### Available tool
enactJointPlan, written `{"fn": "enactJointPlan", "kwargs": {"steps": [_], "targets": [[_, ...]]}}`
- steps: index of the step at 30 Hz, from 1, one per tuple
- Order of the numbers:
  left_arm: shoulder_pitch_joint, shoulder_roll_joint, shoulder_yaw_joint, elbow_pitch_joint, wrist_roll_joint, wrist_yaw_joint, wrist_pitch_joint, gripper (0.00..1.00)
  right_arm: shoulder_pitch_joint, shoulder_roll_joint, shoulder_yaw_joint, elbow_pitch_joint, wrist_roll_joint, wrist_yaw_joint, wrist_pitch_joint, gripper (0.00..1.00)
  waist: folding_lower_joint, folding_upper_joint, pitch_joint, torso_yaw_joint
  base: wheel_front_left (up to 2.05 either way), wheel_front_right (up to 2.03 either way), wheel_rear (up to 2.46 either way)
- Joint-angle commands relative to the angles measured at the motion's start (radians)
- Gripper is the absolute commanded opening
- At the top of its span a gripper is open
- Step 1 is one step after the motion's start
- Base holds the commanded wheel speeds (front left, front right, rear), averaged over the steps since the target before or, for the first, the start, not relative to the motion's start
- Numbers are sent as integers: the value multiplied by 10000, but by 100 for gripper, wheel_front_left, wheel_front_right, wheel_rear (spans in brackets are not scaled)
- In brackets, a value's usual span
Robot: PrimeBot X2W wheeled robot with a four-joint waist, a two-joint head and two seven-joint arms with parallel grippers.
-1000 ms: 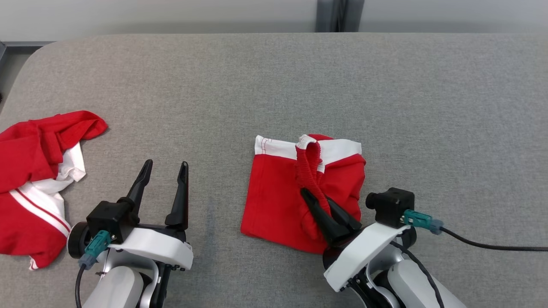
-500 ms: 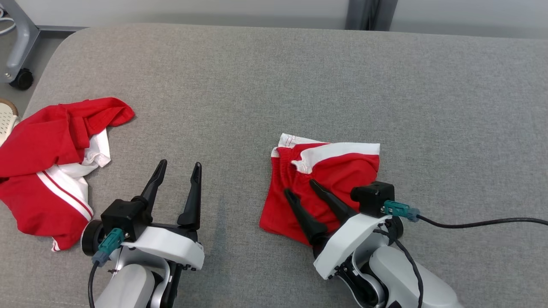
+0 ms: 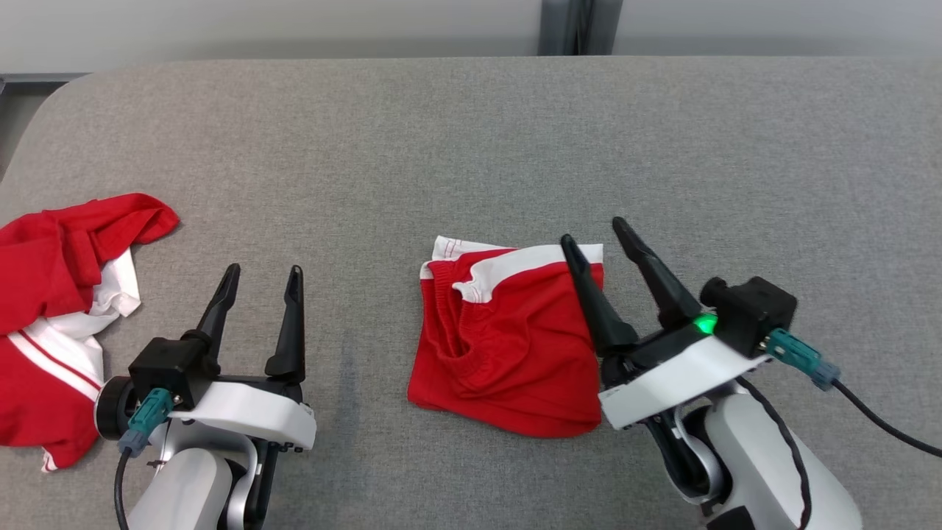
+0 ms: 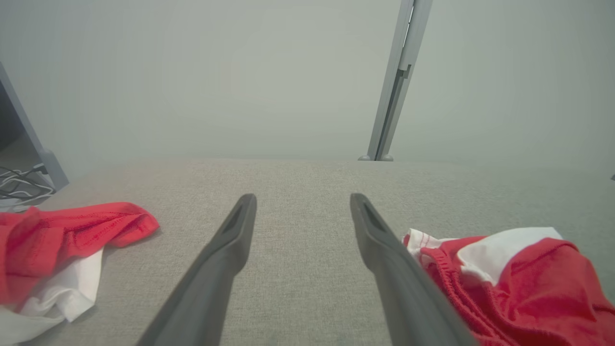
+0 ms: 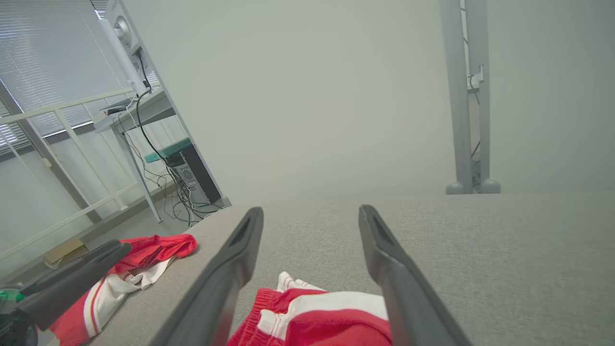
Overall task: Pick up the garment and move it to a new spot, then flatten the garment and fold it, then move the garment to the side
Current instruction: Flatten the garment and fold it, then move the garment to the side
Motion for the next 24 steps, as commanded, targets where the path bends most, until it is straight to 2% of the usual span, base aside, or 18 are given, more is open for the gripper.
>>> {"fn": "enactJointPlan", "kwargs": {"steps": [1, 4, 10, 18, 24], "targets": [[74, 72, 68, -56, 1, 71, -48, 100, 276, -78, -279, -100, -171, 7, -44, 100, 0, -1, -59, -111, 0, 0, 0], [254, 262, 221, -202, -23, 204, -56, 100, 1064, -271, -1689, -512, -975, 7, -43, 100, 0, -1, -206, -324, 0, 0, 0], [617, 409, 342, -325, -129, 378, 8, 100, 1981, -384, -2807, -674, -1530, 7, -43, 100, 0, -1, -493, -494, 0, 0, 0], [1104, 554, 398, -549, -260, 556, 190, 100, 2953, -393, -3338, -600, -1870, 7, -43, 100, 0, -1, -749, -610, 0, 0, 0], [1160, 587, 325, -669, -257, 635, 267, 100, 3010, -350, -3385, -501, -1941, 7, -45, 100, 0, -1, -818, -613, 0, 0, 0]]}}
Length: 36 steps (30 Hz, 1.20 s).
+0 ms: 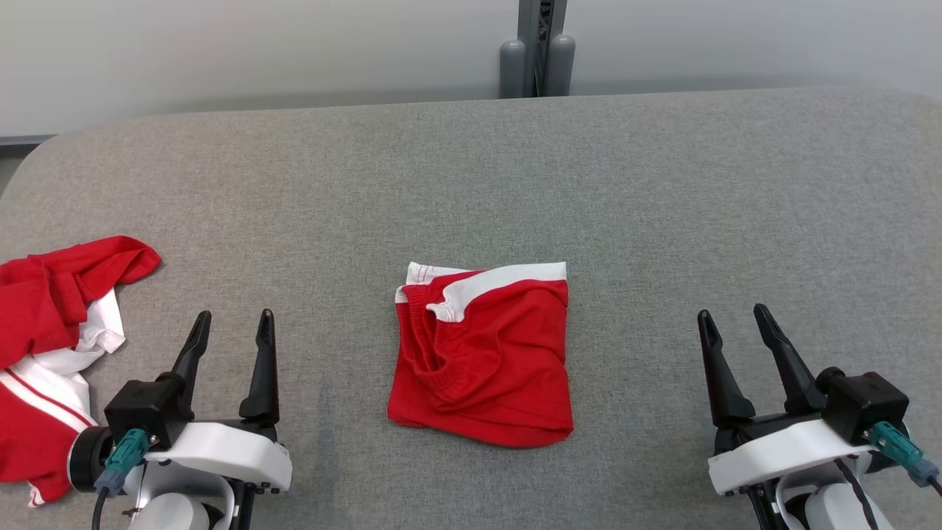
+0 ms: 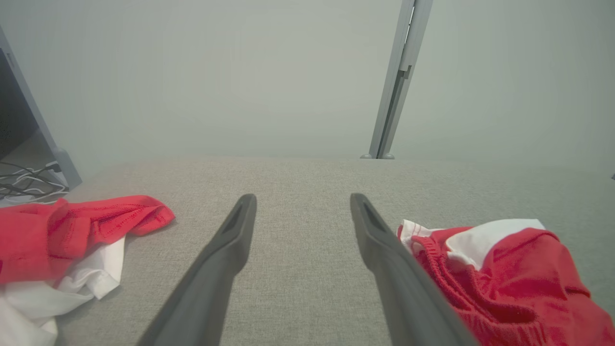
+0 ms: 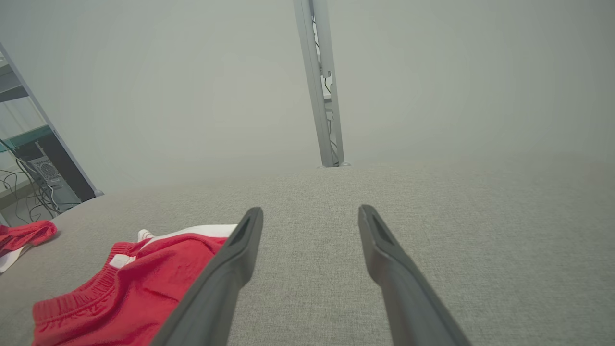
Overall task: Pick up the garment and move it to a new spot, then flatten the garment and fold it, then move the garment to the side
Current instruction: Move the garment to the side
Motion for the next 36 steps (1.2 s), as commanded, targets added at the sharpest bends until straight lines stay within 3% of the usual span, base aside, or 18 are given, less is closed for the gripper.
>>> {"fn": "enactJointPlan", "kwargs": {"steps": [1, 10, 20, 28, 29, 30, 31, 32, 36], "targets": [[-11, 80, -5, -55, 8, 60, 5, 100, 31, -39, -41, 51, -74, 7, -36, 100, 0, 0, 3, 23, 0, 0, 0], [-343, -119, -212, -44, 24, -49, -20, 100, -309, -473, 450, 367, -341, 7, 550, 100, 0, 0, 386, 655, 0, 0, 0], [-683, -529, -427, 338, 29, -287, -196, 100, -831, -510, 1572, 1256, 7, 7, 1242, 100, 0, 0, 830, 1642, 0, 0, 0], [-853, -720, -438, 607, 49, -428, -287, 100, -1402, -442, 2034, 2214, 365, 7, 1749, 100, 0, 0, 990, 1976, 0, 0, 0], [-876, -735, -427, 627, 56, -442, -295, 100, -1455, -415, 2090, 2281, 390, 7, 1785, 96, 0, 0, 1001, 1991, 0, 0, 0], [-898, -752, -418, 651, 65, -453, -290, 100, -1486, -412, 2158, 2347, 439, 7, 1830, 82, 0, 0, 1004, 2003, 0, 0, 0], [-910, -765, -409, 668, 68, -460, -300, 100, -1521, -416, 2190, 2374, 495, 7, 1831, 30, 0, 0, 1003, 2007, 0, 0, 0], [-918, -771, -393, 677, 79, -467, -311, 100, -1565, -429, 2205, 2392, 524, 7, 1804, 0, 0, 0, 1008, 2003, 0, 0, 0], [-925, -737, -322, 683, 108, -458, -336, 100, -1606, -522, 2375, 2396, 698, 7, 1754, 0, 0, 0, 1016, 1821, 0, 0, 0]]}}
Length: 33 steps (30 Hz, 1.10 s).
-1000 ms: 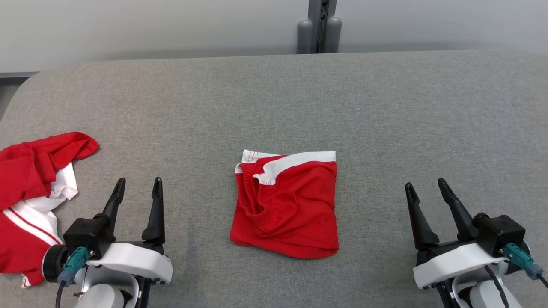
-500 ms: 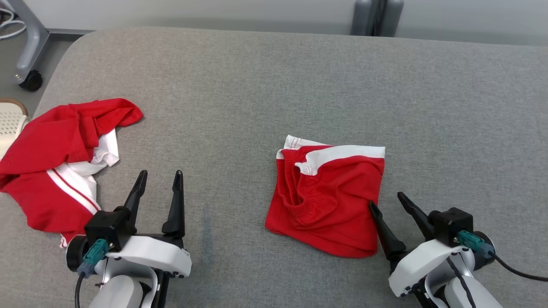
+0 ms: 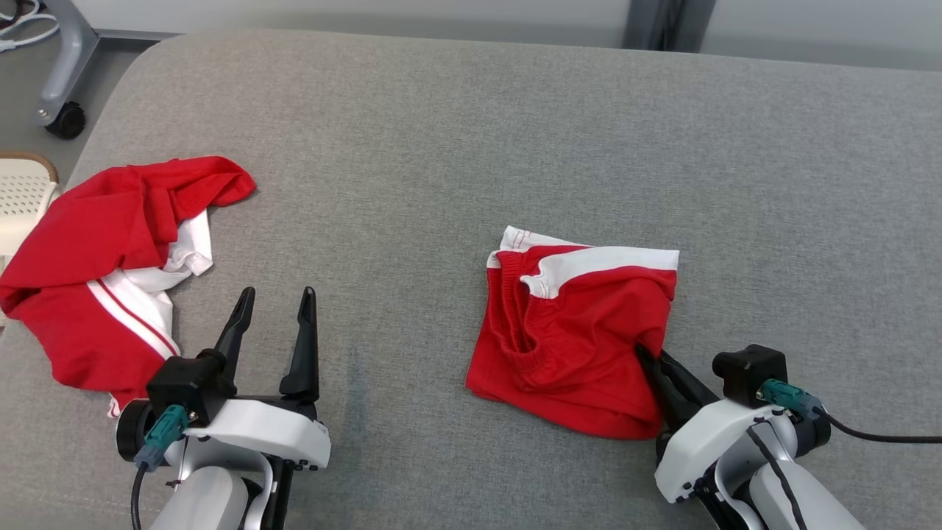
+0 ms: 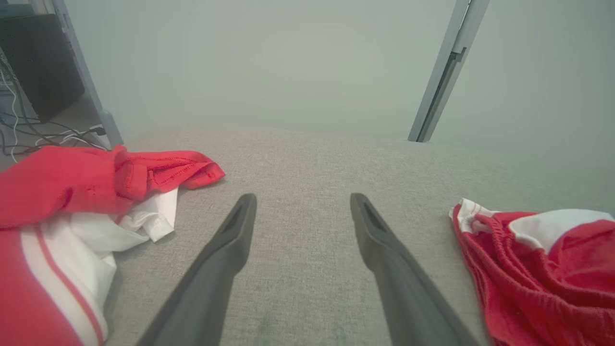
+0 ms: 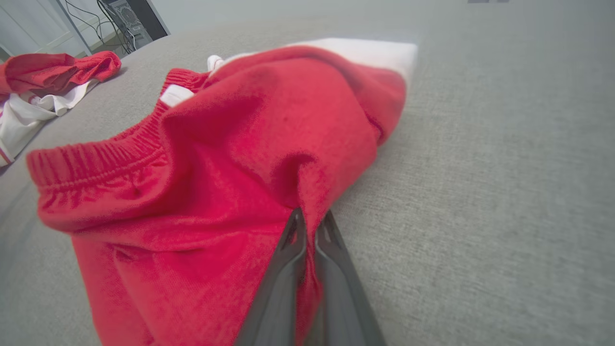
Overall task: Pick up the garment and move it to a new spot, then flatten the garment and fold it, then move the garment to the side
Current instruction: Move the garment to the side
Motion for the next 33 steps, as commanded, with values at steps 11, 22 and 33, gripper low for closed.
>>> {"fn": "enactJointPlan", "kwargs": {"steps": [11, 22, 33], "targets": [[-126, 420, 149, -332, 161, 110, 66, 100, 371, -363, -328, -541, -129, 4, -373, 0, 0, 0, 31, -1731, 0, 0, 0], [-765, 1024, -92, -1121, 558, 102, 804, 100, -344, -589, -1429, -688, -644, 2, -686, 0, 0, 0, 668, -3891, 0, 0, 0], [-1703, 1218, -468, -1677, 924, -51, 1343, 100, -2962, -1888, -2205, 1842, -1196, 2, -1350, 0, 0, 0, 1306, -4298, 0, 0, 0]]}}
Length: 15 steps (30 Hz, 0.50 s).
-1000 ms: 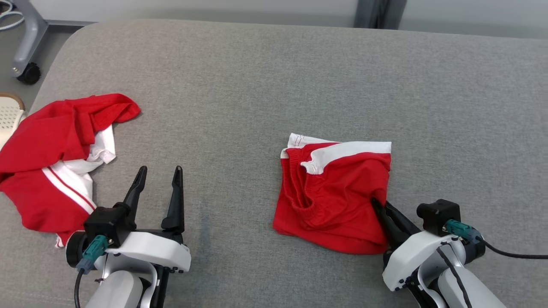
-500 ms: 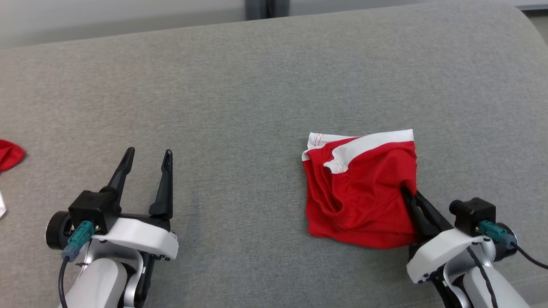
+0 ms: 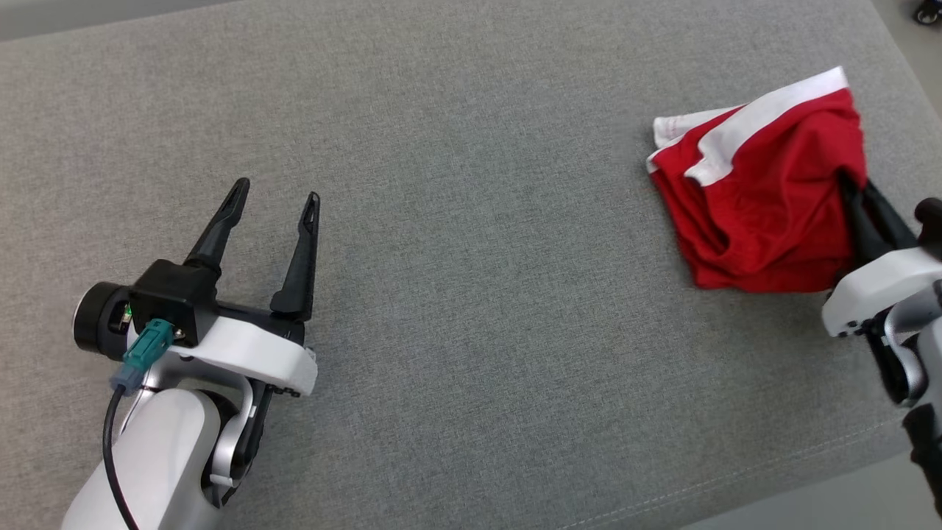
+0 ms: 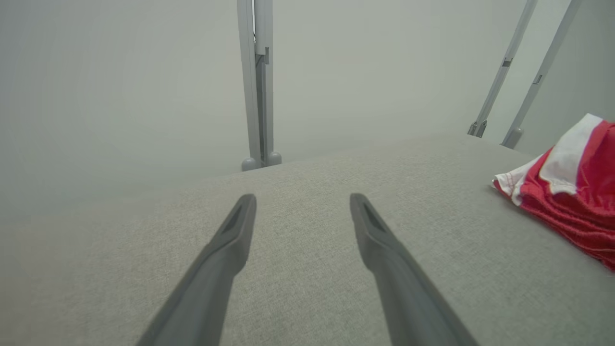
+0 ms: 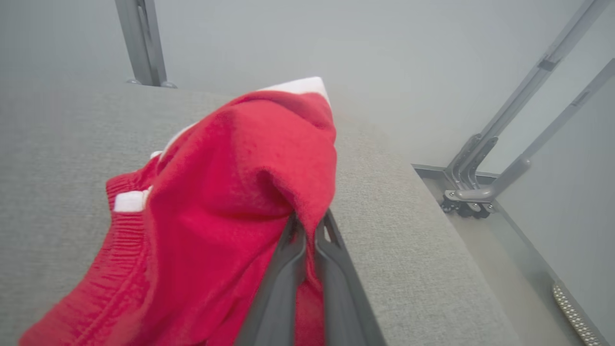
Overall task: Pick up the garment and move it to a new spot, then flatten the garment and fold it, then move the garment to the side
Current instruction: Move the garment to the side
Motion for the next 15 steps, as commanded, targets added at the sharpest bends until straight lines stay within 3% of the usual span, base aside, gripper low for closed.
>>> {"fn": "enactJointPlan", "kwargs": {"steps": [1, 11, 12, 13, 14, 15], "targets": [[-219, 42, -32, -82, 71, -55, 57, 100, -301, -236, -87, 275, -201, 0, -117, 0, 0, 0, 155, -65, 0, 0, 0], [-744, 74, -330, -311, 302, -129, 302, 100, -1899, -1115, -558, 2438, -1234, 0, -463, 0, 0, 0, 703, -154, 0, 0, 0], [-765, 88, -340, -330, 319, -132, 313, 100, -2018, -1076, -709, 2595, -1255, 0, -487, 13, 0, 0, 749, -156, 0, 0, 0], [-780, 105, -351, -339, 327, -138, 336, 100, -2121, -1106, -839, 2752, -1387, 0, -484, 49, 0, 0, 799, -153, 0, 0, 0], [-784, 115, -360, -328, 313, -146, 329, 100, -2201, -1068, -992, 2860, -1431, 0, -512, 100, 0, 0, 829, -152, 0, 0, 0], [-800, 133, -358, -326, 311, -146, 336, 100, -2291, -985, -1105, 2928, -1481, 0, -533, 100, 0, 0, 861, -156, 0, 0, 0]]}}
